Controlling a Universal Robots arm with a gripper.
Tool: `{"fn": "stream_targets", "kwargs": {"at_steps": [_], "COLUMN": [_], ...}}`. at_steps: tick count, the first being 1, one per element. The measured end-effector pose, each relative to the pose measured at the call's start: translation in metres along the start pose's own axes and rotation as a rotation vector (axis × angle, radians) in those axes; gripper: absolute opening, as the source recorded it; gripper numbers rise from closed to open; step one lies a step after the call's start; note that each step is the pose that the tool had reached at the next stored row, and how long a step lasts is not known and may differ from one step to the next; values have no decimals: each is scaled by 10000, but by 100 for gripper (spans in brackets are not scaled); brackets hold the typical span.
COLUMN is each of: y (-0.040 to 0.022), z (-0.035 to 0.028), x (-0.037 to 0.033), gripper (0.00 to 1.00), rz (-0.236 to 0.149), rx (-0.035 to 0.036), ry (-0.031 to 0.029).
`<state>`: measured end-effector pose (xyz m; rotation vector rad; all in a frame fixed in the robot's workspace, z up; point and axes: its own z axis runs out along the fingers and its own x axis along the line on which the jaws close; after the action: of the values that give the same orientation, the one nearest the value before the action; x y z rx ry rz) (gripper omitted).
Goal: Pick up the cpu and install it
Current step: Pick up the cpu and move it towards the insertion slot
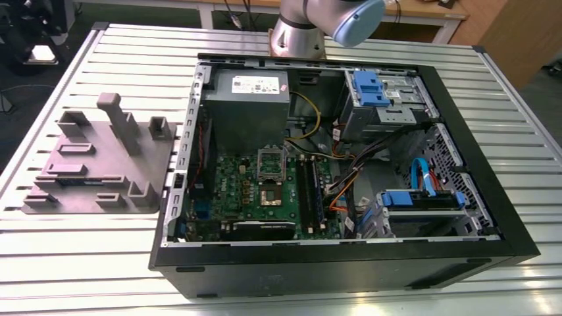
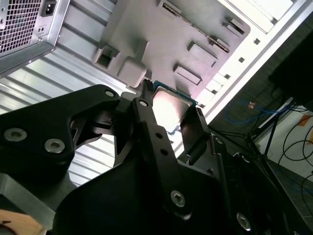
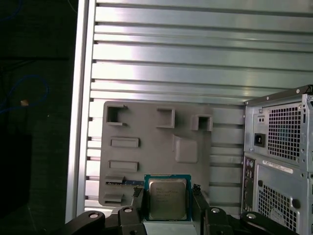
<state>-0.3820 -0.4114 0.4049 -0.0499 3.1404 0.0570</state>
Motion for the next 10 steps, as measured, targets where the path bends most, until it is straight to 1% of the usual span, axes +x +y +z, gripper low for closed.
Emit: {"fn": "stream_targets", "kwargs": {"at_steps": [2, 5, 10], "y": [-1, -4, -9], "z": [0, 1, 1], "x": [-38, -116, -283], "gripper": [47, 47, 47], "rz": [0, 0, -1], "rx": [-1, -1, -1], "ry": [0, 0, 0]}}
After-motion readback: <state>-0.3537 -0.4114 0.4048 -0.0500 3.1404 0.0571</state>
